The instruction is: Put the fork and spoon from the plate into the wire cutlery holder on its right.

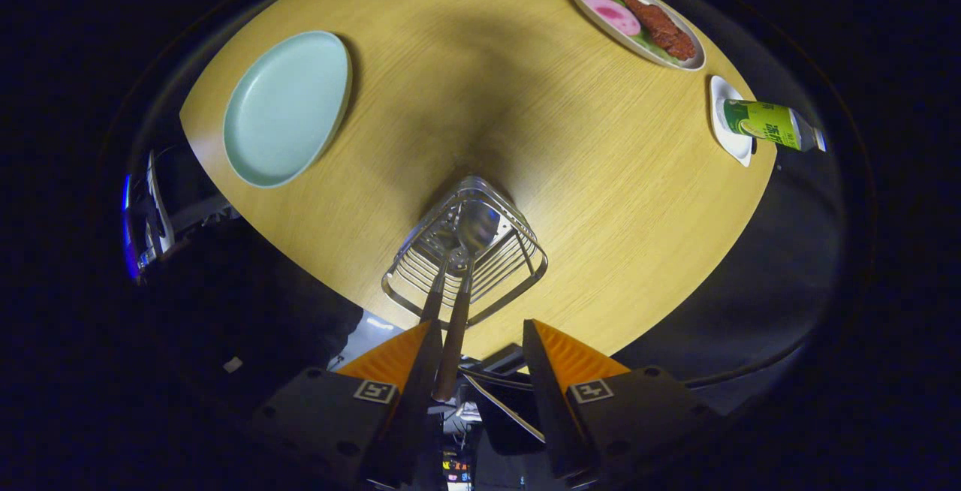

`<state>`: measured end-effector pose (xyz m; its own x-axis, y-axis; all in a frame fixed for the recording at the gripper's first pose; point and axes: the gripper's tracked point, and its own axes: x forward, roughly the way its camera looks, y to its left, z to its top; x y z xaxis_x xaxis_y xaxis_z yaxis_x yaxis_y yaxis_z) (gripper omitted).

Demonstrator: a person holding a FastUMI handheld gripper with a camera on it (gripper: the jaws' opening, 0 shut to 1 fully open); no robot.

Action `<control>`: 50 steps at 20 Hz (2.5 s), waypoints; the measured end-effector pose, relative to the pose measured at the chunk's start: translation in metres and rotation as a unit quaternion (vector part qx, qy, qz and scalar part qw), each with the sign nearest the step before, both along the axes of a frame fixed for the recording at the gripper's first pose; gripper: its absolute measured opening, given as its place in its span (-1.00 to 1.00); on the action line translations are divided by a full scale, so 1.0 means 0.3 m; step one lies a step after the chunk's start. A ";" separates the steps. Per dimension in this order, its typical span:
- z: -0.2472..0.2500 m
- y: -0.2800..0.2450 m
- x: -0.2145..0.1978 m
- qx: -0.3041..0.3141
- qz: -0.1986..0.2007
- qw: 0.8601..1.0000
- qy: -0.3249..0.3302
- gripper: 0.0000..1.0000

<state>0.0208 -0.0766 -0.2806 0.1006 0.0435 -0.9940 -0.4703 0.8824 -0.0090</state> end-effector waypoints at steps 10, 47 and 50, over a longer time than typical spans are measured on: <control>0.299 -0.014 0.053 0.132 -0.191 0.917 -0.324 0.97; 0.691 -0.063 -0.066 0.170 -0.187 0.727 -0.638 0.96; 0.697 -0.050 -0.071 0.171 -0.185 0.727 -0.639 0.97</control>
